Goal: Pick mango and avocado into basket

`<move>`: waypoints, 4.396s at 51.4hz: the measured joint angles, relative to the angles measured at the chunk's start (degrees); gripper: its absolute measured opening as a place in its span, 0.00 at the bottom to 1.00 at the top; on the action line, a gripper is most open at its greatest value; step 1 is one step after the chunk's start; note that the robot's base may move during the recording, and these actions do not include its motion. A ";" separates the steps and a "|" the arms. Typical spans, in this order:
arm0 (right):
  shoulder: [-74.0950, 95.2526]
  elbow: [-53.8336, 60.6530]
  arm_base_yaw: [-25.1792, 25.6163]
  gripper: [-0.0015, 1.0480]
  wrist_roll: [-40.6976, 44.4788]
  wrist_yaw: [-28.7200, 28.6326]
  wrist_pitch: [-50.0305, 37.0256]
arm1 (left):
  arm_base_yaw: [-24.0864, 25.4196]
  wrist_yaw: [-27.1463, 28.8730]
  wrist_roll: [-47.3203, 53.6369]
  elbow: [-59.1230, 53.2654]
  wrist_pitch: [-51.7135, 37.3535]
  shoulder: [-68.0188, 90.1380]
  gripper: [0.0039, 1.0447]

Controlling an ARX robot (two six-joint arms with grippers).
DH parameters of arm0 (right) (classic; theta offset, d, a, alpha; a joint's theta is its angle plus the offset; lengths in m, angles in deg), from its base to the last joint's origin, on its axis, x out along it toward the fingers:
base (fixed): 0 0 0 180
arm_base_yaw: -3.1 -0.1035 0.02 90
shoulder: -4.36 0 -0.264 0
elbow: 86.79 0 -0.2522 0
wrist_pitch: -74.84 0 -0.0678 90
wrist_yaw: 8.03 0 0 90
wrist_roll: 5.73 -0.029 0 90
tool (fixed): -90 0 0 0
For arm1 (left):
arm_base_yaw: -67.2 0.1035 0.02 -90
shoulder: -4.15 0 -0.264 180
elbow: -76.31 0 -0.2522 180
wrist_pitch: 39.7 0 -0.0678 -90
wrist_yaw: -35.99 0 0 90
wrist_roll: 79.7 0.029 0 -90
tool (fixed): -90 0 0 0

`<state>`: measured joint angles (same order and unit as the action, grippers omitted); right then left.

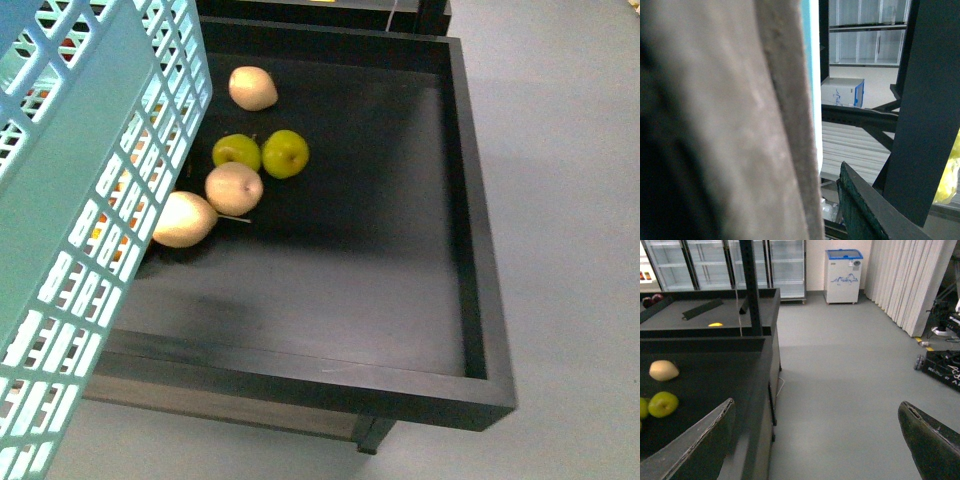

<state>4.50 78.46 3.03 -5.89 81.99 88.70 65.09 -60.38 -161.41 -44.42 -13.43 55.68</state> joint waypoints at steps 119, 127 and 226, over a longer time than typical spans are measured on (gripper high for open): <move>0.02 0.00 0.02 0.92 0.02 -0.07 -0.02 | 0.02 -0.17 0.04 0.11 0.04 0.00 0.27; -0.02 0.00 0.02 0.92 0.00 -0.02 -0.07 | 0.02 -0.09 -0.15 0.11 0.04 -0.11 0.27; 0.02 0.00 0.13 0.92 0.02 -0.02 -0.04 | -23.19 -6.27 21.66 19.15 3.50 27.06 0.27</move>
<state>4.52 78.46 3.16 -5.87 81.96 88.66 41.90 -66.66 -139.75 -25.27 -9.93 82.74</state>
